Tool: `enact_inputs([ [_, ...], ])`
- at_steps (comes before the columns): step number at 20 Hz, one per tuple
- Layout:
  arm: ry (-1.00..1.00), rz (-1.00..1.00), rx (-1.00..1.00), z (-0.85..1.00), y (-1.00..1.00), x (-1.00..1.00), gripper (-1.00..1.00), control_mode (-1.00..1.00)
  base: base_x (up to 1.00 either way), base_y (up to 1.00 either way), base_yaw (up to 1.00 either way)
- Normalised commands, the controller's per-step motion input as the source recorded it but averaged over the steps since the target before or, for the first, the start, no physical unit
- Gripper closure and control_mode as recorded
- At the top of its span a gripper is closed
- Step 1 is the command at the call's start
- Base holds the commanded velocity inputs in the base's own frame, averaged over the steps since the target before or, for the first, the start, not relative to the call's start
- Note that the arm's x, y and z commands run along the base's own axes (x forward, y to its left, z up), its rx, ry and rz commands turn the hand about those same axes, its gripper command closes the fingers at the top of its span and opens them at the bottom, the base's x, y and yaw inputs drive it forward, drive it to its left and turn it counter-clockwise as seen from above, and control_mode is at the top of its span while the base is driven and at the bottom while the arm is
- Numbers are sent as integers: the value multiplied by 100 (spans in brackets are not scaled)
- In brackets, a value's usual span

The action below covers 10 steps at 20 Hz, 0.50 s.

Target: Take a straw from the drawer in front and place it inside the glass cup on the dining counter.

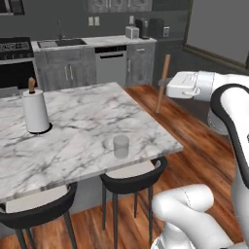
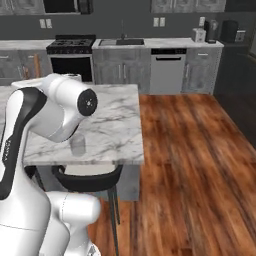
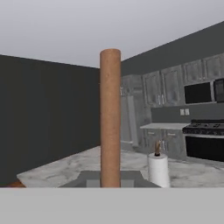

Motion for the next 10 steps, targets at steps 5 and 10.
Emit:
enact_inputs([
  [5, 0, 0, 0, 0, 0, 0, 100, 100, 76, 0, 0],
  [10, 1, 9, 3, -4, -14, 31, 100, -100, 47, -5, 5],
])
